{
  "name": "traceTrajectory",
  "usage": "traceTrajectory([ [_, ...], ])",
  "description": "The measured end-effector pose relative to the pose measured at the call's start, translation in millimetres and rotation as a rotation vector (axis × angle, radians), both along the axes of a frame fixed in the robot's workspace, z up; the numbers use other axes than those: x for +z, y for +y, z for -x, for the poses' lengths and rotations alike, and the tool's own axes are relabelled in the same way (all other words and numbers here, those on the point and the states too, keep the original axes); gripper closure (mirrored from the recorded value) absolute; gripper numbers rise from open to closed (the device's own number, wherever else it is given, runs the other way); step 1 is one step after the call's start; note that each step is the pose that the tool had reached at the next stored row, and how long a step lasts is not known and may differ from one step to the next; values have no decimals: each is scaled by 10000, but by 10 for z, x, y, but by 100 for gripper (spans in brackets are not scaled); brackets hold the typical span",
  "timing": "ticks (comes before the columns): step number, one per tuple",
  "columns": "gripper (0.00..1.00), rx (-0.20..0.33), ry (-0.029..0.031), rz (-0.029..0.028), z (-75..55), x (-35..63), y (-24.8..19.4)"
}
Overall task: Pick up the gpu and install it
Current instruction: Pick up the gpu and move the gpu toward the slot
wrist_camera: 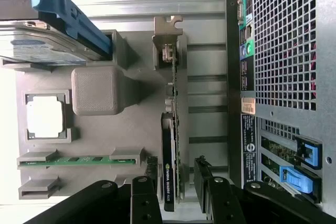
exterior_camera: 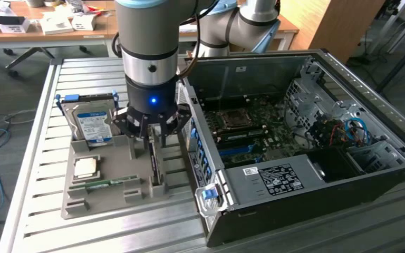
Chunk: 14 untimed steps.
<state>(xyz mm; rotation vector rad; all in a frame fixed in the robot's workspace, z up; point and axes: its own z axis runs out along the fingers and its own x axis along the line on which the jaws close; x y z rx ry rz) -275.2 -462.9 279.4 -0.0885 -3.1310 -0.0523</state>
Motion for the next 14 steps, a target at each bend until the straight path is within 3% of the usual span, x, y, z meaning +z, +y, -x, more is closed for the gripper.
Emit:
traceTrajectory([
  [14, 58, 34, -2, -1, -1, -219, 0],
])
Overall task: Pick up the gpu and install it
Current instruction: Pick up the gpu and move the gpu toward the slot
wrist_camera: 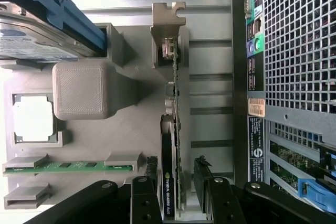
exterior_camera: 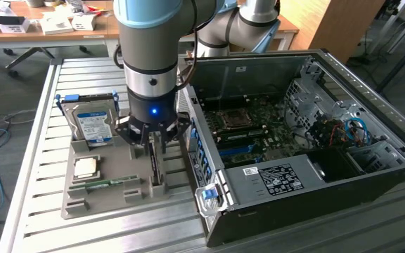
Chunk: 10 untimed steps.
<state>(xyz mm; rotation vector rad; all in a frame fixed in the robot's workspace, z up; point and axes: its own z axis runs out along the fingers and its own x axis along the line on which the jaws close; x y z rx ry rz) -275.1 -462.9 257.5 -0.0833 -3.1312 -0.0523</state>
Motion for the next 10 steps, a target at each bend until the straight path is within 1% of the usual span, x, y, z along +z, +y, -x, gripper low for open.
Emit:
traceTrajectory([
  [4, 58, 18, 0, -1, 0, -45, 0],
  [10, 58, 22, -1, -2, 4, -53, 0],
])
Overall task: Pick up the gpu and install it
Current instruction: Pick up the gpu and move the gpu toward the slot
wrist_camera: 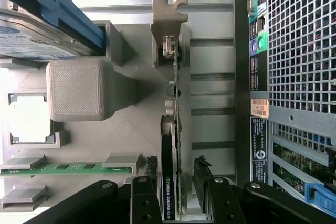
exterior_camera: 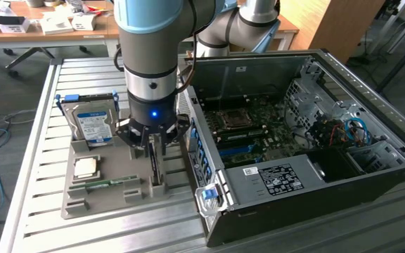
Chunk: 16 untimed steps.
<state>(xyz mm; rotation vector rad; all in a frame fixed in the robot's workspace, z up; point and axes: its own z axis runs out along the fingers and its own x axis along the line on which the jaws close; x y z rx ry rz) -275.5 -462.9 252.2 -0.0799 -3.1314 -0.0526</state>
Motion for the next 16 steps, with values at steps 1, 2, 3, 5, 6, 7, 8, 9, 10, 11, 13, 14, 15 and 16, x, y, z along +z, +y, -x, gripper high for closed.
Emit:
traceTrajectory([
  [1, 58, 0, 0, 0, 2, -2, 0],
  [2, 58, 0, 1, 1, 4, -6, 0],
  [3, 58, -1, 1, 0, 6, -14, 1],
  [5, 58, -1, 0, -2, 10, -28, 2],
  [6, 58, -3, 2, -1, 14, -32, 6],
  [7, 58, -2, 2, -1, 18, -36, 11],
  [8, 58, -1, 2, 0, 21, -40, 15],
  [9, 58, -1, 2, -1, 25, -44, 21],
  [10, 58, -1, 1, -2, 28, -47, 25],
  [11, 58, -1, 0, -3, 31, -50, 29],
  [13, 58, -1, 0, -3, 34, -58, 35],
  [14, 58, 0, 1, -2, 34, -67, 38],
  [15, 58, 0, 1, -1, 34, -78, 40],
  [16, 58, -1, 1, -1, 35, -89, 43],
])
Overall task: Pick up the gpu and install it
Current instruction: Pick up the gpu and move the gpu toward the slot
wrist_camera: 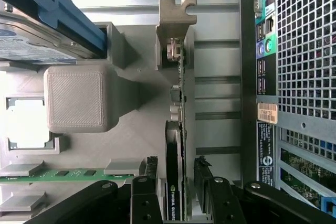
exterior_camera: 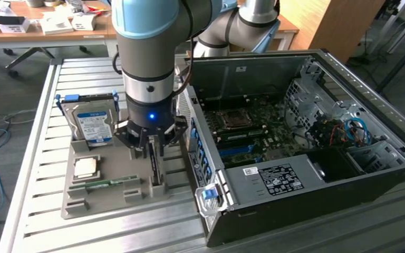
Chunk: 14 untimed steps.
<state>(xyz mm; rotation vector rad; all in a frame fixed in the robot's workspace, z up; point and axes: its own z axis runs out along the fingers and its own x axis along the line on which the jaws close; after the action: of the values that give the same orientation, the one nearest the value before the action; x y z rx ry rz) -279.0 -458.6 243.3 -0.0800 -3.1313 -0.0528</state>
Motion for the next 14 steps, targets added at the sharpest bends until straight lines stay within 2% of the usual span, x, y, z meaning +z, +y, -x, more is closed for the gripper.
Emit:
traceTrajectory([
  [14, 58, 25, 1, 1, 13, -77, 31],
])
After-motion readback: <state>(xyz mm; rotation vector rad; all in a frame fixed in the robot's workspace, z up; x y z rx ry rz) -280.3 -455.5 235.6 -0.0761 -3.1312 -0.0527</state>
